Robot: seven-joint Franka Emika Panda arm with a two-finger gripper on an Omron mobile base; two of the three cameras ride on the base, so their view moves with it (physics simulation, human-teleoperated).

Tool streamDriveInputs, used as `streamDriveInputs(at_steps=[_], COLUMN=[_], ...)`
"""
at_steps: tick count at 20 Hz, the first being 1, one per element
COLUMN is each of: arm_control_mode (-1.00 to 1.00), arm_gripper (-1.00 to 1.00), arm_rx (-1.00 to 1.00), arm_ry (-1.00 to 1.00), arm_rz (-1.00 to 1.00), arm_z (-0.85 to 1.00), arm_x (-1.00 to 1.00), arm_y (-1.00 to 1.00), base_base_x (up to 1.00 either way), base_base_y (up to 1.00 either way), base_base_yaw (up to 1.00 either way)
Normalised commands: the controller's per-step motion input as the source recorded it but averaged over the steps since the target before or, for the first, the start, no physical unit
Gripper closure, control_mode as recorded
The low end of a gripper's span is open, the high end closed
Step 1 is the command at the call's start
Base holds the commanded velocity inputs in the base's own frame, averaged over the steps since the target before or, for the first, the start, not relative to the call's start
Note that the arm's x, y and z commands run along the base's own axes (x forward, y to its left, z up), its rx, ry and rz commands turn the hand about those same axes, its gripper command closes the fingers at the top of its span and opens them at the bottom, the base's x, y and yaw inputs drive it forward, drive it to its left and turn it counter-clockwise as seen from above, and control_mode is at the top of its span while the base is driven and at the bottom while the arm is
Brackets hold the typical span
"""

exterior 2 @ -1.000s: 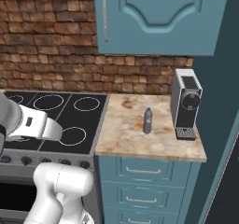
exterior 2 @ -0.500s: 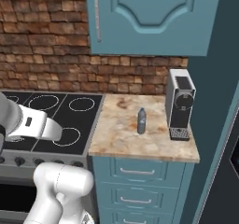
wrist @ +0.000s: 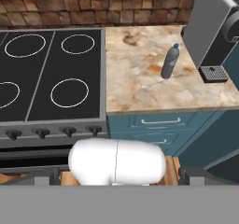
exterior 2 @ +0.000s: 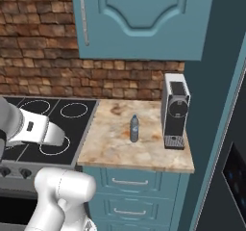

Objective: Take the bottled waters from the counter and place them in the freezer to freeze. Close the freezer door after placing the bottles.

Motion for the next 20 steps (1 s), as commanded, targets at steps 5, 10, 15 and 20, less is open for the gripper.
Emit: streamDriveInputs(at_steps=[5, 10, 15, 20], arm_control_mode=[1.0, 1.0, 1.0, 1.0], arm_gripper=[-1.0, -1.0, -1.0, -1.0], arm_rx=[0.0, 0.0, 0.0, 0.0], arm_ry=[0.0, 0.0, 0.0, 0.0], arm_rz=[0.0, 0.0, 0.0, 0.0], arm_z=[0.0, 0.0, 0.0, 0.0], arm_x=[0.0, 0.0, 0.0, 0.0], arm_y=[0.0, 0.0, 0.0, 0.0], base_base_x=[0.48, 0.24, 0.02, 0.0], base_base_y=[-0.04, 0.0, 0.0, 0.0], base_base_yaw=[0.0, 0.0, 0.0, 0.0])
